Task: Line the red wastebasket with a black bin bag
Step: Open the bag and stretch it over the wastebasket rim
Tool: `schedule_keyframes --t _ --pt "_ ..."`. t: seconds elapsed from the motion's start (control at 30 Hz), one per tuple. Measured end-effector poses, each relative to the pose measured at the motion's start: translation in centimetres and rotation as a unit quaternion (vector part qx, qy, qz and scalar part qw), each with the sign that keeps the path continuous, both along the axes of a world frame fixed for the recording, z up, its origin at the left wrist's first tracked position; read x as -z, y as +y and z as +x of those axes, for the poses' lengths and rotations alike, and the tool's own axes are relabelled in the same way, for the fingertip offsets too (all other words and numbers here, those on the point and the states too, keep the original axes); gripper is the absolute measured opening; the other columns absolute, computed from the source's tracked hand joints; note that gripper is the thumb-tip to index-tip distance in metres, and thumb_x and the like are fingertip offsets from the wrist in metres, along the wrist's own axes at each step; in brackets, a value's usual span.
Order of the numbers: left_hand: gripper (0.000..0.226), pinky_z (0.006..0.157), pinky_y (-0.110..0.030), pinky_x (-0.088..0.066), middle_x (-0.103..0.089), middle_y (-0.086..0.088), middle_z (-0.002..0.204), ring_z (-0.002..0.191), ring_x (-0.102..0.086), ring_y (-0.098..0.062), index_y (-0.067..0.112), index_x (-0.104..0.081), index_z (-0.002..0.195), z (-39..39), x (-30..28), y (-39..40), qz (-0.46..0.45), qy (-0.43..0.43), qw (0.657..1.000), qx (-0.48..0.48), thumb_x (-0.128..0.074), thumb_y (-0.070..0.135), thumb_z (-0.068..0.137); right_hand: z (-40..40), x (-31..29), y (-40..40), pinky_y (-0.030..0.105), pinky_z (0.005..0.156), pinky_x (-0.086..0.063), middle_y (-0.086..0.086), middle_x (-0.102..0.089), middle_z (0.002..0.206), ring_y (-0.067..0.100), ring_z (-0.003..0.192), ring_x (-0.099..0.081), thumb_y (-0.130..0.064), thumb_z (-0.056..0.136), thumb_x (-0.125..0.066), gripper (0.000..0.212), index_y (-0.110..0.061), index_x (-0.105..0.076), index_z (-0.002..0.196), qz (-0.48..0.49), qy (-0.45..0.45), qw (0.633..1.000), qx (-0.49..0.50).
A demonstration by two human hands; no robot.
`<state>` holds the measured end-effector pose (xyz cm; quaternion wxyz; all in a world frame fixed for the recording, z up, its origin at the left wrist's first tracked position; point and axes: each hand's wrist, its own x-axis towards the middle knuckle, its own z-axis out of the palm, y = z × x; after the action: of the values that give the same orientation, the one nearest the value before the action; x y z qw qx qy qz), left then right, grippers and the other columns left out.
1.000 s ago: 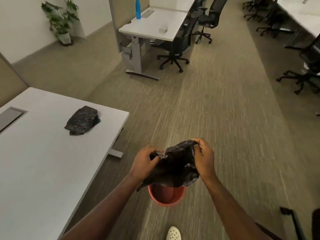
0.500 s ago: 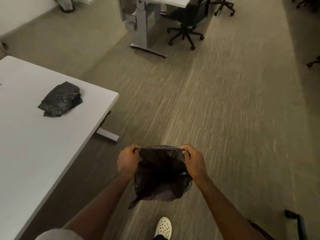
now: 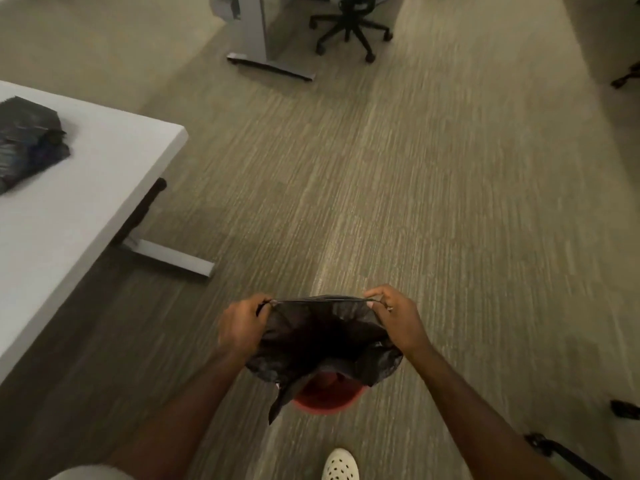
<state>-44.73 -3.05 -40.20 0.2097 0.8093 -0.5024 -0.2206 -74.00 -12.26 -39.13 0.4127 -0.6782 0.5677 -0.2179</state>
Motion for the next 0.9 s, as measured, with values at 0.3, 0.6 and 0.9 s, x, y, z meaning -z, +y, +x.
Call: schedule_keyframes --t 0.3,0.6,0.9 --pt "0.014 0.07 -0.038 -0.056 -0.076 0.002 0.081 0.077 -0.071 -0.021 0.023 -0.076 0.091 1.3 13.0 -1.5 -0.009 0.068 0.997 0.017 -0.063 0.019 0.088 -0.2 12.6 -0.2 0.02 0.064 -0.05 -0.009 -0.069 0.073 0.004 0.069 -0.066 -0.026 0.09 -0.073 0.013 -0.029 -0.069 0.078 0.005 0.048 0.999 -0.005" --pt "0.031 0.045 -0.014 -0.028 -0.045 0.01 0.052 0.05 -0.043 -0.007 0.023 -0.052 0.062 1.4 24.7 -7.3 -0.079 0.045 0.996 0.021 -0.068 0.019 0.089 0.5 24.1 -2.8 0.036 0.068 -0.048 -0.005 -0.066 0.076 0.013 0.072 -0.062 -0.03 0.091 -0.072 0.017 -0.02 -0.065 0.079 -0.104 0.083 0.991 0.031" --pt "0.032 0.054 -0.029 -0.03 -0.063 -0.013 0.065 0.061 -0.055 -0.019 0.007 -0.07 0.069 3.0 32.1 -12.7 0.06 0.005 0.987 0.147 -0.07 0.031 0.09 -1.7 31.5 -7.2 0.035 0.063 -0.047 0.003 -0.07 0.071 0.017 0.066 -0.063 -0.03 0.089 -0.074 0.024 -0.011 -0.069 0.076 -0.066 0.185 0.981 0.004"
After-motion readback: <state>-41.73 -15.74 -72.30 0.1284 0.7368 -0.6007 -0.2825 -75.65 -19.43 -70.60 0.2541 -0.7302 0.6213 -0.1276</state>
